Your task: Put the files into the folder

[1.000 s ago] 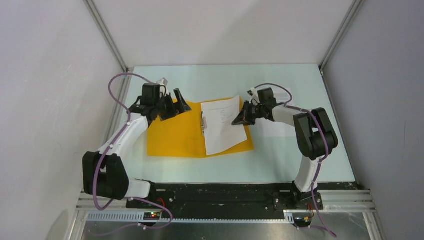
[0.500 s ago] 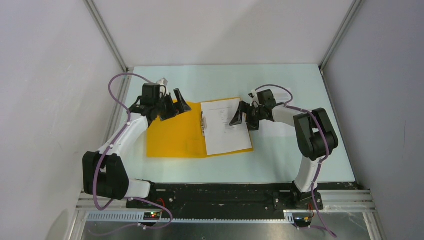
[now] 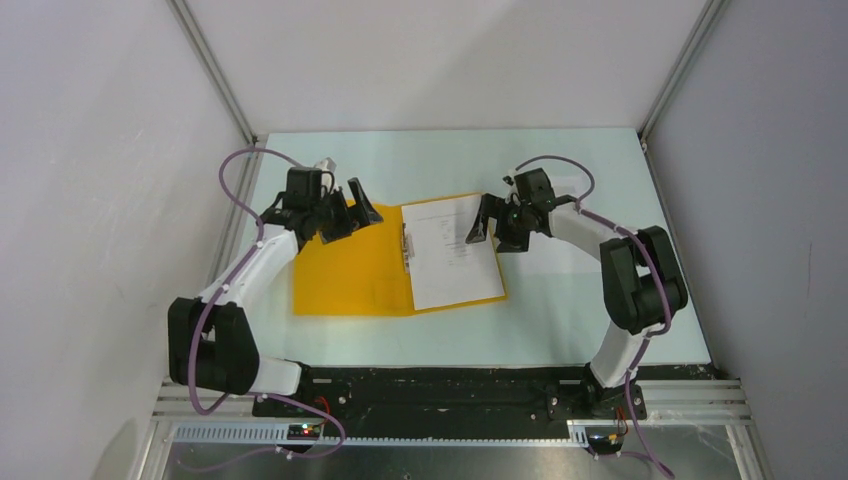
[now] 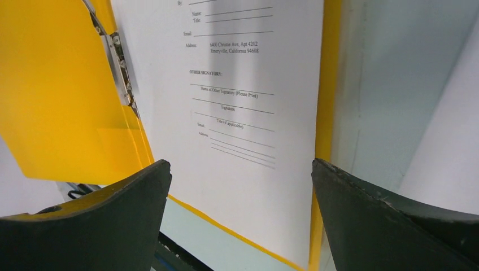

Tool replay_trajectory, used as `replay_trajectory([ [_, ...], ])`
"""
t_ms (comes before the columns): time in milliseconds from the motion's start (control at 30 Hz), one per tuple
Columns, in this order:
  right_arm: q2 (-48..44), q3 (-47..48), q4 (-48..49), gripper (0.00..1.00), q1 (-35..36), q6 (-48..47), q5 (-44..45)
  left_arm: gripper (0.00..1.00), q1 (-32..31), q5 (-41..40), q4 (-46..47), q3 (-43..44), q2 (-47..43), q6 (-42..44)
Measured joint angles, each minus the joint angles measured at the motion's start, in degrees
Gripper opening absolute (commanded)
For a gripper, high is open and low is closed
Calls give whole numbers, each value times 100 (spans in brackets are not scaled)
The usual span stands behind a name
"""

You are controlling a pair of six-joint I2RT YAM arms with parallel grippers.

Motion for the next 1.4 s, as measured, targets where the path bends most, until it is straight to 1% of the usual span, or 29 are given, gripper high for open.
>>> replay_trajectory([
  [233,-232,24,-332,99,-63,-83,214,97,-11,-52,-4,13,44,-109],
  [367,-476,24,-457,100,-415,-376,131,97,-184,-201,0,249,101,-120],
  [433,-697,26,-472,99,-859,-649,83,98,-369,-251,48,455,186,-157],
  [567,-964,120,-533,99,-2081,-1349,-17,100,-1049,-352,177,1099,619,-208],
  [700,-896,170,-621,99,-3307,-2009,-199,100,-1886,-505,278,1967,1388,-264],
  [800,-645,286,-734,99,-3858,-2474,-365,100,-2446,-616,356,2787,2164,-455],
  [867,-387,435,-833,99,-3985,-2813,-455,100,-2741,-719,365,3370,2726,-625],
  [967,66,754,-997,100,-3995,-3235,-553,100,-3108,-903,426,4319,3659,-855],
  [1133,595,1165,-1237,100,-3982,-3582,-597,100,-3493,-1349,498,5600,5012,-1126],
  [1233,804,1412,-1329,99,-4048,-3591,-601,100,-3609,-1526,520,5910,5493,-1327],
  [1400,1130,1891,-1355,99,-4186,-3532,-575,100,-3602,-1646,522,5971,5860,-1687],
])
